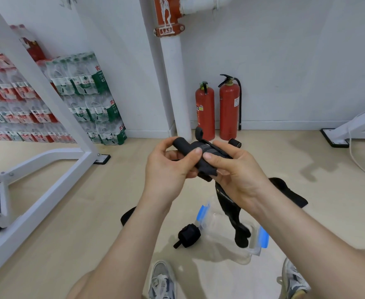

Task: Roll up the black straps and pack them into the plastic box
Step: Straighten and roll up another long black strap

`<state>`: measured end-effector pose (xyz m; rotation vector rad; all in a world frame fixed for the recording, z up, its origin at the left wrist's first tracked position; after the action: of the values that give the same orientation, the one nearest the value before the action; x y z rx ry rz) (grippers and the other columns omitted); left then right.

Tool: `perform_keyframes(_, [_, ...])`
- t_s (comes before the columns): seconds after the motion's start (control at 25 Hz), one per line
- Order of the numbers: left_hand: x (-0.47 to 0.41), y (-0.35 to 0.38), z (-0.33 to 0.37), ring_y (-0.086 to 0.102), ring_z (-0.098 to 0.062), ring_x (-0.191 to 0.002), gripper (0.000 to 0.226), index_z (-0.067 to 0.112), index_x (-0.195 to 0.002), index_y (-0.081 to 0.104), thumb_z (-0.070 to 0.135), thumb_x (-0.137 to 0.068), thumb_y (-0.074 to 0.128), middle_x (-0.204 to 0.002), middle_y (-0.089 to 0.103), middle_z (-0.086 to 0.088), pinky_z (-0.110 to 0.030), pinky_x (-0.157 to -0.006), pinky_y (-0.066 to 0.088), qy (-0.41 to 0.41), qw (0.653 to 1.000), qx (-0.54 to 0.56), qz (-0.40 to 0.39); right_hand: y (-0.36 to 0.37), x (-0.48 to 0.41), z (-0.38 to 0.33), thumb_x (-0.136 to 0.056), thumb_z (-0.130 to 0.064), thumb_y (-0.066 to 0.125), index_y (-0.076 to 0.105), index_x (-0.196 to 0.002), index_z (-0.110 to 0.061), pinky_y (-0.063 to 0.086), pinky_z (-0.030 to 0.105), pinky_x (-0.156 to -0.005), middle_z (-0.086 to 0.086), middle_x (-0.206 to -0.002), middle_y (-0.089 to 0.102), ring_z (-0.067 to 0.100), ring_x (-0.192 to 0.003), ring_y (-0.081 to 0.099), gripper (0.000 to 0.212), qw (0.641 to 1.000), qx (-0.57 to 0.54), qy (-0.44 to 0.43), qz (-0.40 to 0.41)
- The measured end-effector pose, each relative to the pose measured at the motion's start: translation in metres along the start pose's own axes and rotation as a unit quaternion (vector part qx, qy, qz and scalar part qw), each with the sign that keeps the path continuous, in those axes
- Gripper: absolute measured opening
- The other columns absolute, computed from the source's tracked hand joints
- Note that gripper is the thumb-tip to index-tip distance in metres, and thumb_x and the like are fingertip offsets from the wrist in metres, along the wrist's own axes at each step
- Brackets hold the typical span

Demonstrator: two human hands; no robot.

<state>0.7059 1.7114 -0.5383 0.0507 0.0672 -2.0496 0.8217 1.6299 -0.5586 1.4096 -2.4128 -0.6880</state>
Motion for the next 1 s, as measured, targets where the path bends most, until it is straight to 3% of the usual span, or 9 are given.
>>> perform_keyframes(0.12, [0.001,0.001,0.000,0.075,-0.022,-0.076,0.042,0.014,-0.122,0.057,0.010,-0.085,0.076,-0.091,0.071,-0.009,-0.029,-0.066,0.061,-0.009,0.999,0.028,-0.021,-0.001,-0.004,0.000,-0.082,0.010,0.064,0.065,-0.113,0.004,0.057,0.028,-0.066,0.016,-0.094,0.072,0.023,-0.081,0.072,0.032,1.000,0.009,0.009,-0.010])
perform_keyframes(0.2, [0.003,0.006,0.002,0.075,-0.016,-0.081,0.060,0.017,-0.135,0.050,0.000,-0.083,0.075,-0.104,0.068,0.000,-0.028,-0.072,0.060,0.002,0.997,0.012,-0.077,-0.005,-0.006,-0.001,-0.080,0.013,0.064,0.066,-0.112,0.003,0.059,0.033,-0.068,0.021,-0.097,0.071,0.027,-0.081,0.072,0.034,1.000,0.015,0.010,-0.003])
perform_keyframes(0.36, [0.008,0.017,0.004,0.071,-0.011,-0.094,0.108,0.037,-0.153,0.019,-0.009,-0.075,0.077,-0.126,0.055,0.003,-0.023,-0.078,0.058,0.081,0.974,-0.157,-0.140,-0.006,-0.006,0.002,-0.078,0.019,0.061,0.066,-0.112,0.004,0.057,0.033,-0.064,0.024,-0.098,0.071,0.032,-0.080,0.071,0.038,0.999,0.031,0.025,0.003])
perform_keyframes(0.48, [0.006,0.020,0.006,0.063,-0.019,-0.114,0.106,0.049,-0.146,0.019,0.010,-0.069,0.081,-0.137,0.051,-0.001,-0.031,-0.087,0.058,0.160,0.942,-0.269,-0.117,-0.007,-0.005,0.001,-0.077,0.020,0.061,0.067,-0.109,0.004,0.045,0.037,-0.065,0.026,-0.097,0.070,0.040,-0.083,0.065,0.036,0.999,0.043,0.030,0.009])
perform_keyframes(0.56, [0.004,0.017,0.006,0.063,-0.017,-0.109,0.102,0.042,-0.146,0.022,0.022,-0.066,0.082,-0.133,0.054,0.001,-0.034,-0.087,0.058,0.169,0.934,-0.299,-0.099,-0.007,-0.004,0.000,-0.077,0.021,0.060,0.066,-0.111,0.004,0.054,0.036,-0.071,0.022,-0.097,0.072,0.035,-0.084,0.070,0.039,0.999,0.022,0.029,0.013])
perform_keyframes(0.72, [0.012,0.014,0.017,0.059,0.005,-0.086,0.099,0.028,-0.146,0.030,0.028,-0.064,0.087,-0.116,0.060,0.012,-0.004,-0.071,0.045,0.185,0.914,-0.359,-0.041,-0.005,-0.004,0.003,-0.075,0.024,0.062,0.059,-0.122,0.000,0.059,0.038,-0.086,0.025,-0.112,0.070,0.038,-0.101,0.070,0.052,0.999,-0.008,0.022,0.040])
perform_keyframes(0.84, [0.012,0.011,0.021,0.063,-0.005,-0.089,0.098,0.026,-0.145,0.033,0.029,-0.062,0.087,-0.106,0.062,0.013,-0.014,-0.074,0.050,0.182,0.917,-0.354,-0.010,-0.002,-0.004,0.003,-0.076,0.025,0.062,0.052,-0.125,-0.016,0.059,0.037,-0.085,0.019,-0.112,0.071,0.032,-0.099,0.072,0.065,0.998,-0.028,0.006,0.051])
perform_keyframes(0.92, [0.013,0.013,0.020,0.066,-0.011,-0.094,0.096,0.026,-0.143,0.035,0.024,-0.061,0.086,-0.099,0.063,0.013,-0.029,-0.080,0.055,0.169,0.927,-0.334,0.002,0.003,-0.002,0.000,-0.077,0.026,0.061,0.058,-0.111,-0.019,0.060,0.036,-0.082,0.013,-0.104,0.075,0.027,-0.092,0.073,0.057,0.999,-0.019,-0.012,0.039])
perform_keyframes(1.0, [0.015,0.018,0.014,0.066,-0.009,-0.095,0.093,0.028,-0.141,0.037,0.019,-0.062,0.084,-0.095,0.063,0.017,-0.029,-0.082,0.056,0.135,0.945,-0.298,0.009,0.003,-0.002,-0.003,-0.077,0.026,0.061,0.062,-0.101,-0.024,0.059,0.036,-0.080,0.011,-0.097,0.076,0.026,-0.089,0.074,0.056,0.999,0.000,-0.028,0.038])
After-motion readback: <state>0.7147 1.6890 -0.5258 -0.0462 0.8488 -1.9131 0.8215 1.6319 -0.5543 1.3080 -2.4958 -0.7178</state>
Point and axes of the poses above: each hand's wrist, its own x-axis away from the middle knuckle, its own y-axis out of the palm, z = x × y, the point moved 7 cm from there along -x, towards the middle knuckle
